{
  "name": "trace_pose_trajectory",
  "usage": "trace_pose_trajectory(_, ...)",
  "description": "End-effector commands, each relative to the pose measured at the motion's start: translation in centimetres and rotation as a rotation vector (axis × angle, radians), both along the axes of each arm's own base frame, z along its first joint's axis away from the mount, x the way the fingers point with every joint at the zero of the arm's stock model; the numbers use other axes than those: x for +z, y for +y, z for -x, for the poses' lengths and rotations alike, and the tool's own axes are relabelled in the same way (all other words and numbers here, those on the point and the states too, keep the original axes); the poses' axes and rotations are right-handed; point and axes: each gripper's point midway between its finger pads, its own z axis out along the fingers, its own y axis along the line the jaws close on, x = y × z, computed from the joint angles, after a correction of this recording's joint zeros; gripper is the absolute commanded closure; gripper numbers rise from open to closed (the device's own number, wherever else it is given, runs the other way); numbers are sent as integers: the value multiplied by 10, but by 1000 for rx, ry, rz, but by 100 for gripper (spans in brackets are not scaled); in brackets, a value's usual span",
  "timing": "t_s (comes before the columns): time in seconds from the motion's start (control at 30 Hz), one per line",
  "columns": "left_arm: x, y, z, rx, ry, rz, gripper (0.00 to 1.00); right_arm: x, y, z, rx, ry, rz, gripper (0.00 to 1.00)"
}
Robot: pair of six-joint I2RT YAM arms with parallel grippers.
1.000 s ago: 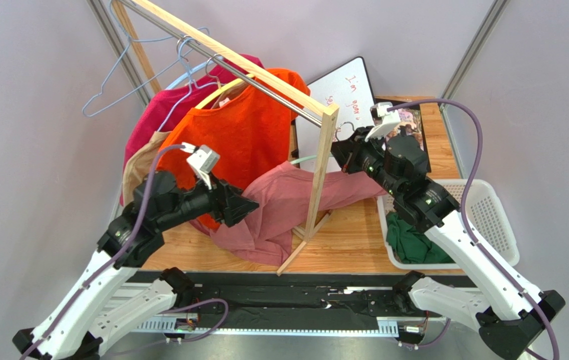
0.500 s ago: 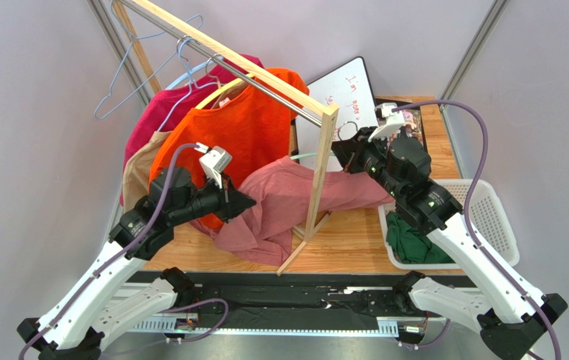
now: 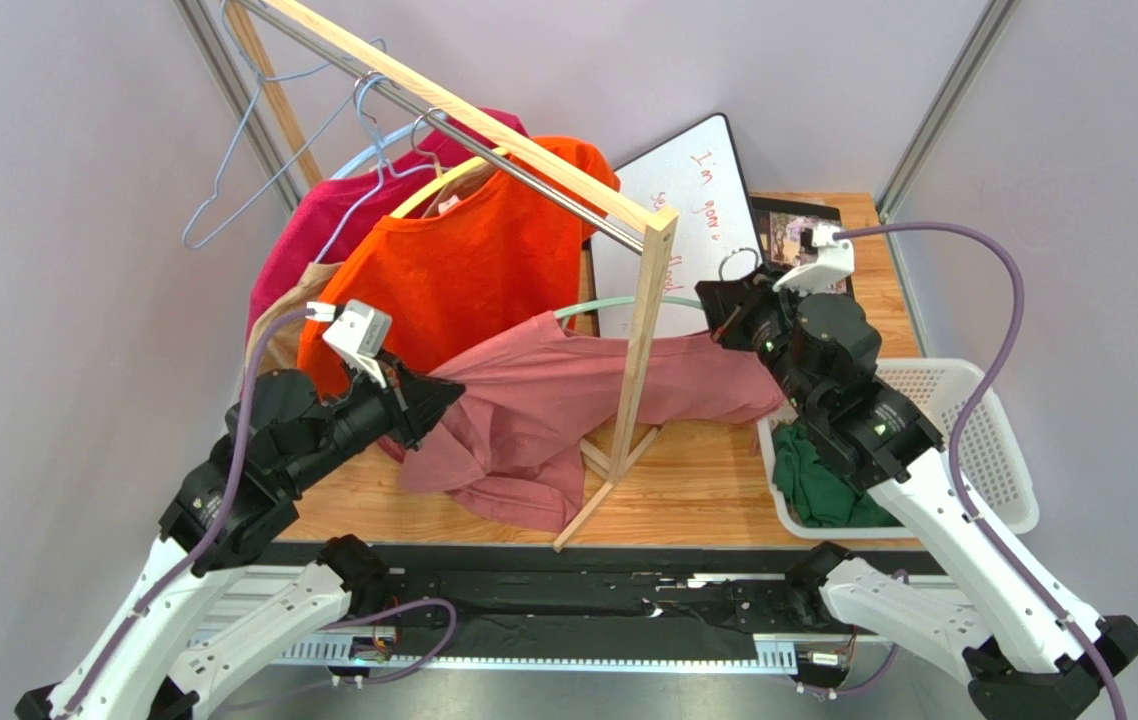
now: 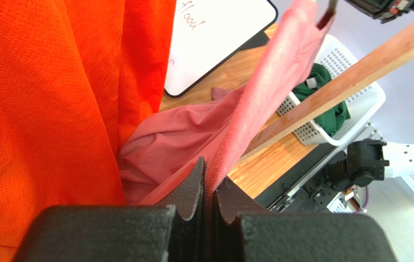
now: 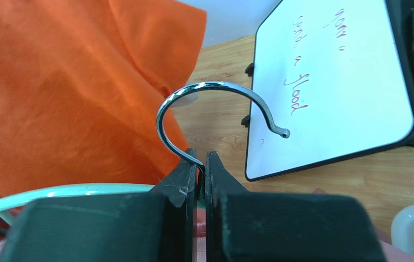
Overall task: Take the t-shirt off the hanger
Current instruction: Remove the tshirt from the hanger
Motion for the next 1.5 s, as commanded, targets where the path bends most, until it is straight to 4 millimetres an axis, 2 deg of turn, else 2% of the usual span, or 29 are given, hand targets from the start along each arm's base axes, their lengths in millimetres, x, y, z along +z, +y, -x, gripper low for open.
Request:
trace_pose_trajectory(0.0, 0, 11, -5, 73, 6, 2, 100, 14, -53, -5, -246, -24, -130, 100)
trace_pose_trajectory(0.1, -4, 24, -10, 155, 19, -6, 100, 8, -64, -4, -270, 1, -218, 100)
trace_pose_trajectory(0.3, 1, 38, -8, 212, -10, 17, 100, -9, -82, -4, -308, 43, -304, 100)
trace_pose_trajectory(0.33, 1, 39, -7, 212, -12, 16, 100, -10, -87, -5, -323, 45, -322, 100)
trace_pose_trajectory(0.47, -2, 35, -7, 194, -3, 15, 100, -13, -87, -8, -303, 63, -348, 100)
trace_pose_trajectory(0.57, -2, 17, -6, 110, -1, 27, 100, -4, -72, -14, -218, 45, -323, 100)
trace_pose_trajectory(0.6, -3, 12, -6, 84, 1, 26, 100, 8, -58, -13, -137, 26, -321, 100)
trace_pose_trajectory(0.7, -3, -20, 4, -95, 22, 32, 100, 22, -26, -10, 68, -23, -276, 100)
trace_pose_trajectory(0.8, -3, -39, 8, -204, 32, 36, 100, 29, -14, -7, 154, -74, -256, 100)
trace_pose_trajectory(0.9, 0, -49, 11, -266, 17, 49, 100, 28, -8, -5, 200, -103, -226, 100)
trace_pose_trajectory(1.0, 7, -49, 15, -289, -13, 55, 85, 35, -1, -1, 258, -134, -204, 100)
trace_pose_trajectory(1.03, 10, -48, 17, -293, -26, 57, 69, 37, 1, -2, 268, -139, -200, 100)
trace_pose_trajectory(1.07, 13, -46, 19, -296, -42, 61, 64, 38, 3, -3, 282, -139, -194, 100)
trace_pose_trajectory(1.13, 21, -43, 23, -300, -75, 63, 56, 35, 10, -5, 317, -124, -174, 100)
trace_pose_trajectory(1.23, 38, -37, 31, -306, -126, 75, 49, 39, 20, -3, 389, -120, -156, 100)
trace_pose_trajectory(1.27, 45, -34, 34, -306, -140, 84, 37, 39, 24, -5, 409, -116, -150, 100)
trace_pose_trajectory(1.3, 49, -33, 34, -298, -145, 89, 31, 37, 29, -3, 444, -106, -143, 100)
trace_pose_trajectory(1.33, 57, -31, 36, -290, -152, 98, 21, 36, 33, -1, 465, -105, -129, 100)
trace_pose_trajectory(1.47, 63, -27, 22, -213, -97, 89, 15, 30, 48, 4, 530, -92, -97, 100)
